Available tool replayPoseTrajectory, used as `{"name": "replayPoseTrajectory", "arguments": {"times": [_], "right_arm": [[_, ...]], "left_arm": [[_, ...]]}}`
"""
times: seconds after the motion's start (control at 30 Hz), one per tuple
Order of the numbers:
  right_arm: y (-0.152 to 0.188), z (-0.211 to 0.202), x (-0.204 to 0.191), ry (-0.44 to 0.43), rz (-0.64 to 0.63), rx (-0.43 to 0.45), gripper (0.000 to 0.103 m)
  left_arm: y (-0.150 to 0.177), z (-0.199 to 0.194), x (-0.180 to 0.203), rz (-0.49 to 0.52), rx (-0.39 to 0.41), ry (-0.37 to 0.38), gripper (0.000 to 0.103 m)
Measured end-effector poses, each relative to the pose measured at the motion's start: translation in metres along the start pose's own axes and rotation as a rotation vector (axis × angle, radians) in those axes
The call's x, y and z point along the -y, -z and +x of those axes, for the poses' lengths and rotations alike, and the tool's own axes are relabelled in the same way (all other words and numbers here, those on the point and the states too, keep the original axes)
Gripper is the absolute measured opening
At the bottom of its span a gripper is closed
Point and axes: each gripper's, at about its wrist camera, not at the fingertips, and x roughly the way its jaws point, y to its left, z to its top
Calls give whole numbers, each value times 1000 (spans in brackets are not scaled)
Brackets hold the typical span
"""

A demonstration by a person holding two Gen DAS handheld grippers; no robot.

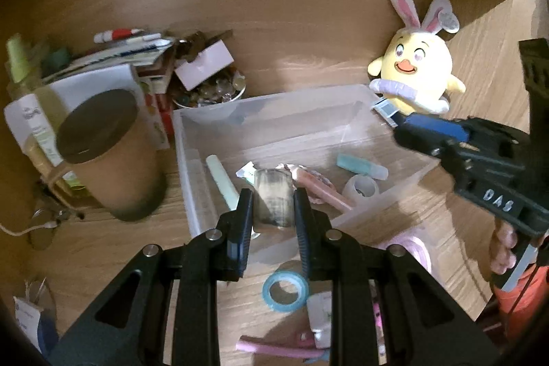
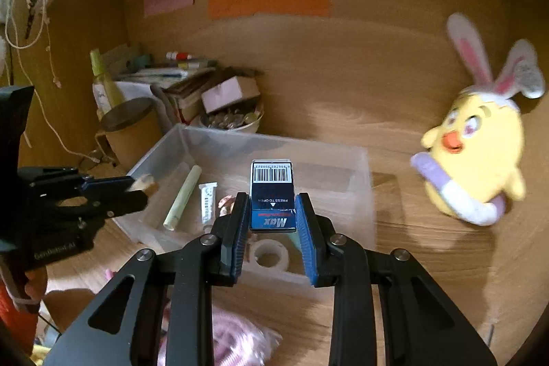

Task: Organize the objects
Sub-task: 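Drop the glass jar and blue card box into the clear box with both tools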

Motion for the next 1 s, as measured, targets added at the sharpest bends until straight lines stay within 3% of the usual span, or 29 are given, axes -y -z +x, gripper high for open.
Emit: {"name": "replayPoseTrajectory", "arguments": {"times": [0.3,0.77,1.0], "right_arm": [[2,45,-3,-30,3,-106,25],[6,45,-11,-55,-10,-141,30],[5,5,-19,-65,-31,-55,49]], "left_arm": [[-8,27,0,26,-70,17,23],[-6,14,2,30,-43,29,25],[5,-17,6,57,17,4,47]]}}
